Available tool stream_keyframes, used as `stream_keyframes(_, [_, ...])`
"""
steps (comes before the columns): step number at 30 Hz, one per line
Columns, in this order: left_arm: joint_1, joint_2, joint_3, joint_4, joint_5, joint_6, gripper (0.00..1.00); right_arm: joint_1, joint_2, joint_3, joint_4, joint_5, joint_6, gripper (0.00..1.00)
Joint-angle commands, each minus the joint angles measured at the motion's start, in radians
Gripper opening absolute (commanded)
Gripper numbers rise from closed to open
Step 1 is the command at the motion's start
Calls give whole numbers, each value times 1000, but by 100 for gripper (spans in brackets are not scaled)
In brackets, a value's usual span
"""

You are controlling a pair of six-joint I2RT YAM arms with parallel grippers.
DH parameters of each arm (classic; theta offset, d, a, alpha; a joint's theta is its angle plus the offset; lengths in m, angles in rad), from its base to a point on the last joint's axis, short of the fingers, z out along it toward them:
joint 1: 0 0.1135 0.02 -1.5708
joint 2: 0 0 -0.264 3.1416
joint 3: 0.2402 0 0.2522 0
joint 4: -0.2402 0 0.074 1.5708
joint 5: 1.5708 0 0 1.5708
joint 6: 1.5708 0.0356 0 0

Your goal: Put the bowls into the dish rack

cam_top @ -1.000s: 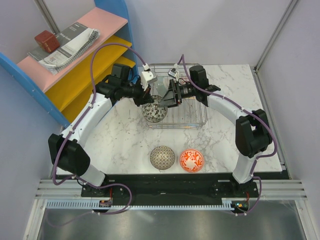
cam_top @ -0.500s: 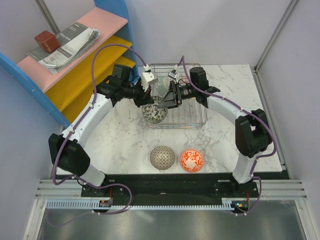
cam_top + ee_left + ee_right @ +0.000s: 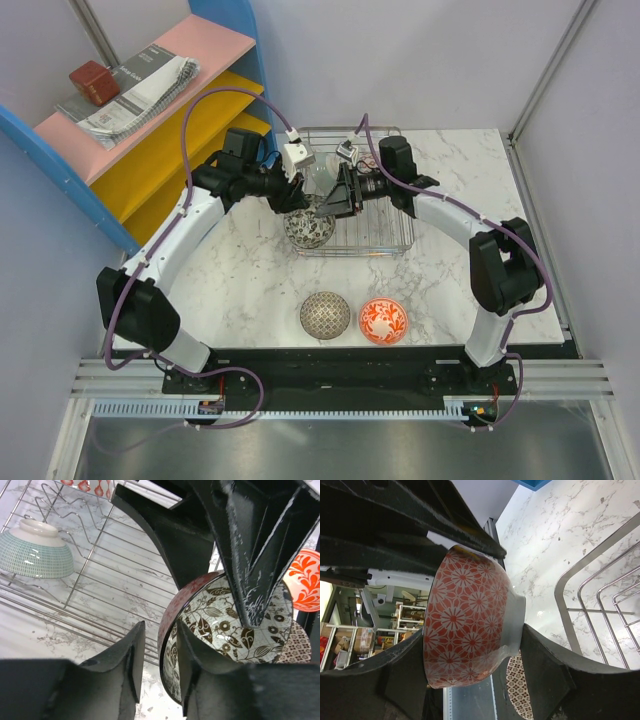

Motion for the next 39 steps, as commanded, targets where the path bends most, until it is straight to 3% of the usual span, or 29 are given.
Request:
stream_keyframes(1, [-9,-22,5,44,43,-3,43,9,-39,-3,52,-7,3,0])
stream_keyframes(3, [-9,-19,5,42,43,-3,52,9,-40,-6,51,3,2,0])
stream_keyframes(10, [-13,-10,-3,41,38,-3,60,8,-42,-7,40,46,-4,0])
stream_keyframes(23, [-4,3,-11,39,-25,-11,89,-3,-39,20,-64,128,-84,0])
stream_keyframes(39, [114,-77,-58,28,61,-32,98,-78,-46,70,-196,308,-161,0])
